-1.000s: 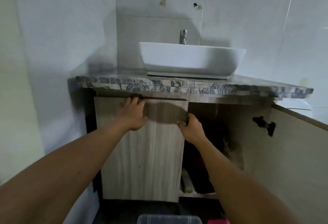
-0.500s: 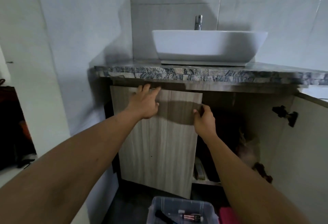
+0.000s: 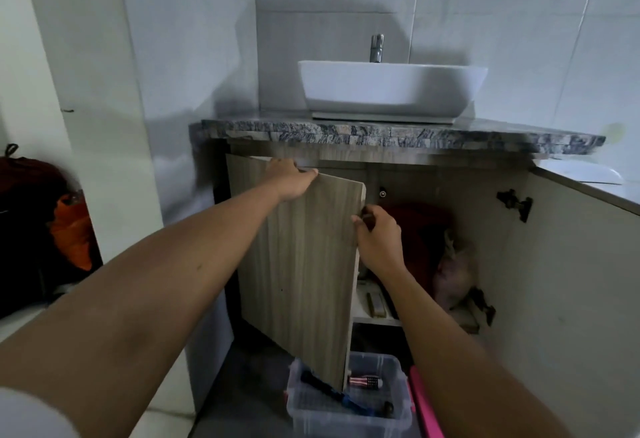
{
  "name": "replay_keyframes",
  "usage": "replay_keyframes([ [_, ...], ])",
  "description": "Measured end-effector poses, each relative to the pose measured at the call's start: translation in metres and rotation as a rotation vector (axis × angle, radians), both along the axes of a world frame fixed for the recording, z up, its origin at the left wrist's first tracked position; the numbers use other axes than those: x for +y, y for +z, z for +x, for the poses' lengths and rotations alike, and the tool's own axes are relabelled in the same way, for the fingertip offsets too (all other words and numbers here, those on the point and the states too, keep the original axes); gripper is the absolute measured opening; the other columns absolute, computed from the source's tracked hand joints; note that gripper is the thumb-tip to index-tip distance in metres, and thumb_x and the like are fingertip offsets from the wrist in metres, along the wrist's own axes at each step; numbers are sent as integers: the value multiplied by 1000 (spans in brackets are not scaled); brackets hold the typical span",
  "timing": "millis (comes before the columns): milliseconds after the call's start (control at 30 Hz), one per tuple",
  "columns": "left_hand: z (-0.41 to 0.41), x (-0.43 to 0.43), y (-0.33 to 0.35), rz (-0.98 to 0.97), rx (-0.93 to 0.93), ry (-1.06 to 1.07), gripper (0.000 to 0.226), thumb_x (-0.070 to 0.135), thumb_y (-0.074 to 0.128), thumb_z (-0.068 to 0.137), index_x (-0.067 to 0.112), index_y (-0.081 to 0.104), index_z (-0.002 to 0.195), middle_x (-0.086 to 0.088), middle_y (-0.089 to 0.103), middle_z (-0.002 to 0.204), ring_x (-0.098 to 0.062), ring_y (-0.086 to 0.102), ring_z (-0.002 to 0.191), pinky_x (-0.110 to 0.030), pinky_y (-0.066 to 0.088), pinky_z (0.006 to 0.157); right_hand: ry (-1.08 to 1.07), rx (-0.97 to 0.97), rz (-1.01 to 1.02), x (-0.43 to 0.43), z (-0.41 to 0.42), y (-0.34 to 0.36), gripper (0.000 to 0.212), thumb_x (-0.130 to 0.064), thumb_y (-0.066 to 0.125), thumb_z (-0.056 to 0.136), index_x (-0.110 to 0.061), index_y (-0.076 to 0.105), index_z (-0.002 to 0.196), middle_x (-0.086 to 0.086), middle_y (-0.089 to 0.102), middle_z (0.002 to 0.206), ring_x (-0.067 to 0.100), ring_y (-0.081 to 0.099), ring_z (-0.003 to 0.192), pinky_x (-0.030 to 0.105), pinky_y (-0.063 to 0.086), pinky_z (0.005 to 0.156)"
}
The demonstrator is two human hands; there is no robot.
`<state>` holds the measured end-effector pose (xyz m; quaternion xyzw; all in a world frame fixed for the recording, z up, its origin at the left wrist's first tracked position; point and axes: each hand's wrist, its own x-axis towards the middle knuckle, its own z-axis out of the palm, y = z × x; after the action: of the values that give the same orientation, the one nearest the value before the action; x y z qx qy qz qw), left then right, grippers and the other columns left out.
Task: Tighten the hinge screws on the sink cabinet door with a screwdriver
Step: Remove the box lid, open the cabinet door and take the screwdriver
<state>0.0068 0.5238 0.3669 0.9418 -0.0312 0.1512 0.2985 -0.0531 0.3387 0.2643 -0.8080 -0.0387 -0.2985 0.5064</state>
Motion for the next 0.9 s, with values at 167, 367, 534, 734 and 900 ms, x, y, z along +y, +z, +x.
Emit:
replay_keyframes([
  [167,-12,-4,4,-242,21,8,62,54,68,88,17,57,136,-14,52,149,-34,49,136,-43,44,110,48,-25,-18,12,-17,-6,11,-34,62,92,-34,57,102,-19,60,91,3,61,88,24,56,73],
  [367,-25,4,15,-551,243,2,7,17,71,88,11,67,87,-12,68,93,-26,67,81,-36,59,54,194,-43,42,25,-37,-2,8,-35,64,91,-28,61,89,-6,69,85,6,69,75,20,58,61],
  [534,-37,16,24,-540,368,11,14,2,56,93,5,54,80,-15,55,79,-25,58,67,-35,52,32,338,-78,143,38,-51,5,30,-18,52,97,-25,59,68,-11,61,65,-5,57,60,11,47,54],
  [734,-53,42,31,-488,396,20,7,-2,51,92,3,52,87,-19,53,91,-34,62,78,-37,53,33,507,135,89,68,-58,16,19,-16,51,100,-19,69,96,2,71,92,15,71,83,28,60,71],
  [900,-61,72,34,-348,398,40,19,4,53,95,-4,57,112,-24,63,107,-34,72,82,-43,62,48,585,187,64,110,-59,23,20,-7,53,98,-6,70,107,11,73,90,28,72,81,39,61,76],
])
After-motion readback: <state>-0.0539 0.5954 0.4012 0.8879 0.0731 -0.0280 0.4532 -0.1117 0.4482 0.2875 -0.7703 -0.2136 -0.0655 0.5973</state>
